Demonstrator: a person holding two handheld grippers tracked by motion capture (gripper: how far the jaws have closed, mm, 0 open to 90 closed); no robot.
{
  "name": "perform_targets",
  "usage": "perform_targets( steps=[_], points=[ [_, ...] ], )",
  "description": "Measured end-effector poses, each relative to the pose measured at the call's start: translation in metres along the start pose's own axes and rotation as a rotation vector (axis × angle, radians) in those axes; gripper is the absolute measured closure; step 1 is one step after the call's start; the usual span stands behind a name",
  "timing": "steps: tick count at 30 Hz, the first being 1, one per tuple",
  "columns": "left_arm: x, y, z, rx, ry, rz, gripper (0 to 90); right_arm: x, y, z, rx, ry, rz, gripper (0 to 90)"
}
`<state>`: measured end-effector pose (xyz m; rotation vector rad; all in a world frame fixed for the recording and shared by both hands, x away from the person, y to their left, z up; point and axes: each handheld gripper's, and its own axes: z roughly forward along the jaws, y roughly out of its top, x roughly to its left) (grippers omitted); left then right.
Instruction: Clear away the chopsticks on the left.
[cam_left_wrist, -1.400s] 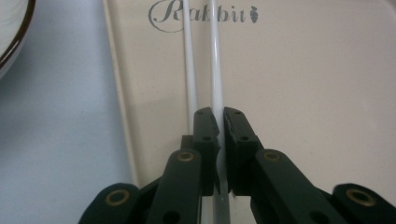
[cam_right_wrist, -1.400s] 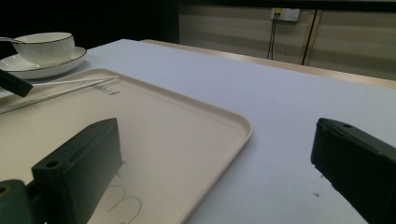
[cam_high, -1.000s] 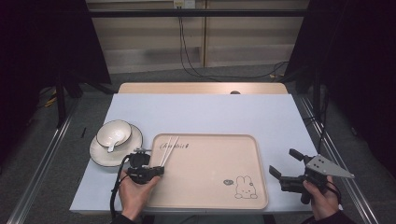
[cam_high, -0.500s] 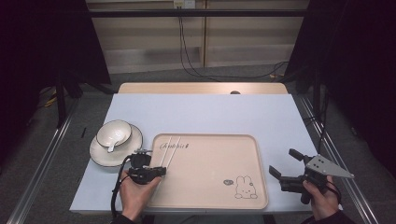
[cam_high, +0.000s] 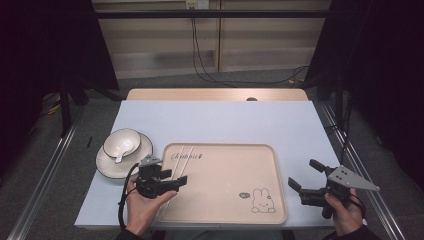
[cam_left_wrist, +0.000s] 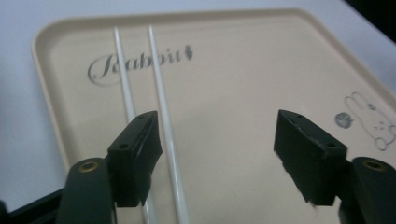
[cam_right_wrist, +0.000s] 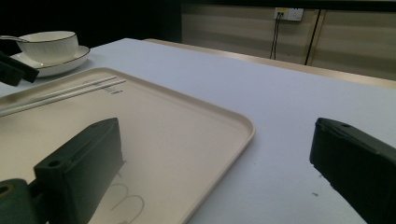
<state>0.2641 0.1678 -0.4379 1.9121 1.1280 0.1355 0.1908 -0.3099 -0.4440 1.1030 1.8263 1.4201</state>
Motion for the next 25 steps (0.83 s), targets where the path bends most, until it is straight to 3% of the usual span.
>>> perform_targets(
  steps=[1, 2, 3, 5, 6, 9, 11, 12, 13, 15, 16, 19, 21, 23, 25],
  points=[
    [0.0, 0.0, 0.0, 0.0, 0.0, 0.0, 25.6, 0.0, 0.0, 0.0, 0.0, 0.0, 0.0, 2.0],
    [0.0, 0.0, -0.009, -0.043, -0.004, 0.041, 19.5, 0.0, 0.0, 0.0, -0.001, -0.002, 0.002, 2.0],
    [0.0, 0.0, -0.009, -0.043, -0.004, 0.041, 16.3, 0.0, 0.0, 0.0, -0.001, -0.002, 0.002, 2.0],
    [0.001, -0.002, -0.017, -0.081, 0.007, 0.08, 12.8, 0.0, 0.0, 0.0, -0.001, -0.004, 0.002, 2.0],
    [0.003, -0.005, -0.025, -0.113, 0.001, 0.102, 4.6, 0.0, 0.0, 0.0, -0.002, -0.002, 0.001, 2.0],
    [0.006, -0.009, -0.033, -0.118, 0.0, 0.128, 3.5, 0.0, 0.0, 0.0, 0.0, -0.002, 0.001, 2.0],
    [0.01, -0.016, -0.043, -0.148, 0.01, 0.134, 3.4, 0.0, 0.0, 0.0, 0.0, -0.004, 0.003, 2.0],
    [0.015, -0.024, -0.055, -0.192, 0.013, 0.152, 3.4, 0.0, 0.0, 0.0, 0.0, -0.007, 0.004, 2.0],
    [0.015, -0.024, -0.055, -0.192, 0.013, 0.152, 3.2, 0.0, 0.0, 0.0, 0.0, -0.007, 0.004, 2.0],
    [0.019, -0.032, -0.068, -0.245, 0.006, 0.167, 2.9, 0.0, 0.0, 0.0, 0.0, -0.008, 0.005, 2.0],
    [0.023, -0.04, -0.082, -0.283, 0.005, 0.188, 2.1, 0.0, 0.0, 0.0, 0.001, -0.005, 0.003, 2.0],
    [0.029, -0.052, -0.094, -0.319, 0.043, 0.204, 1.3, -0.001, 0.0, 0.0, 0.001, -0.006, 0.009, 2.0],
    [0.031, -0.055, -0.095, -0.328, 0.043, 0.198, 1.2, -0.001, 0.0, -0.001, -0.004, -0.009, 0.012, 2.0],
    [0.037, -0.059, -0.096, -0.329, 0.028, 0.174, 1.6, -0.001, 0.0, -0.001, -0.006, -0.012, 0.011, 2.0],
    [0.041, -0.059, -0.097, -0.345, 0.045, 0.16, 1.5, -0.001, -0.001, 0.0, -0.001, -0.014, 0.002, 2.0]
  ],
)
